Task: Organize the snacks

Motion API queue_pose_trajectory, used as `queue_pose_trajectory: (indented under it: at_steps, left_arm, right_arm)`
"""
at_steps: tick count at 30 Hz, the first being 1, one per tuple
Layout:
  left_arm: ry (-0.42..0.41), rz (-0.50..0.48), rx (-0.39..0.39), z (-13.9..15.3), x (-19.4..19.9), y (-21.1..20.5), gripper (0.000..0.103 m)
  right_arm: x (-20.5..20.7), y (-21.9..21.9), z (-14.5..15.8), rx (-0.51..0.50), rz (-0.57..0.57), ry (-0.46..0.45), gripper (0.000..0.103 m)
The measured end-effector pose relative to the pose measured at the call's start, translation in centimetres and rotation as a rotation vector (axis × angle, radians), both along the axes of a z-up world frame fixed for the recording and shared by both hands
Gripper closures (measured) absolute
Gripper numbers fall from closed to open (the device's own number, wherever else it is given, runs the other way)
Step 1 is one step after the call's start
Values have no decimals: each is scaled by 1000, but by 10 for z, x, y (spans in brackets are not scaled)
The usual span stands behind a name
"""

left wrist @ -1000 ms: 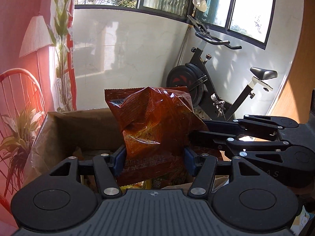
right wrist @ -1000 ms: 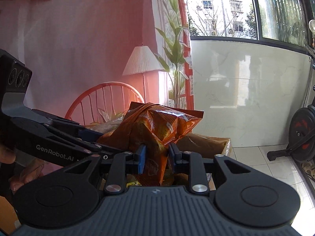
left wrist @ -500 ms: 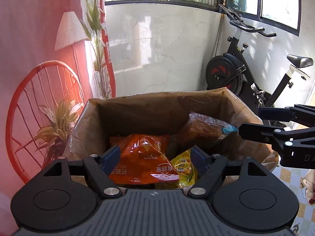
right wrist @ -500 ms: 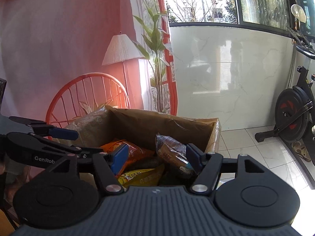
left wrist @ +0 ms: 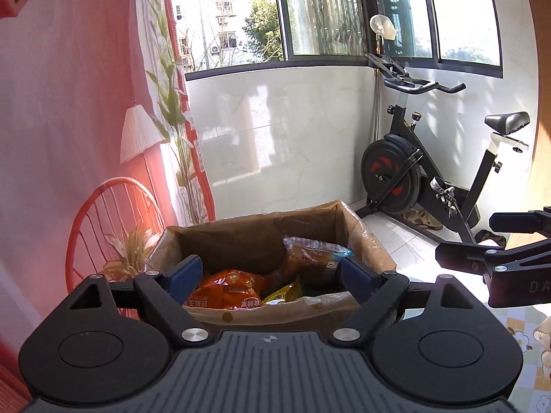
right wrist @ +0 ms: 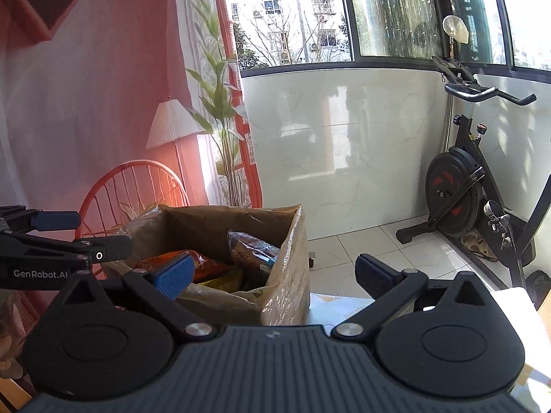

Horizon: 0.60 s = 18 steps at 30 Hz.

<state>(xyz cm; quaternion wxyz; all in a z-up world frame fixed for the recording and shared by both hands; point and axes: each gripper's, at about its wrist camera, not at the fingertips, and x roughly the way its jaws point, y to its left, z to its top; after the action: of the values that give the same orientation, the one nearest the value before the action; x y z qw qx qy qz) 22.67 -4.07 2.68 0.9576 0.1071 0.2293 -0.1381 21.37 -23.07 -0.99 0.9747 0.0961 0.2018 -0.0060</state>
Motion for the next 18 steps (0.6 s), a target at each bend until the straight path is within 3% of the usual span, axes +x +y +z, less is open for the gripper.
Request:
queue_pose_trajectory:
  at_steps: [11, 18]
  left_arm:
    - [-3, 20, -126, -4, -64, -14, 13]
    - [10, 58, -146, -13, -87, -23, 12]
  right_arm:
    - [-81, -15, 4, -6, -58, 0, 1]
    - [-109, -22, 4, -9, -70, -4, 1]
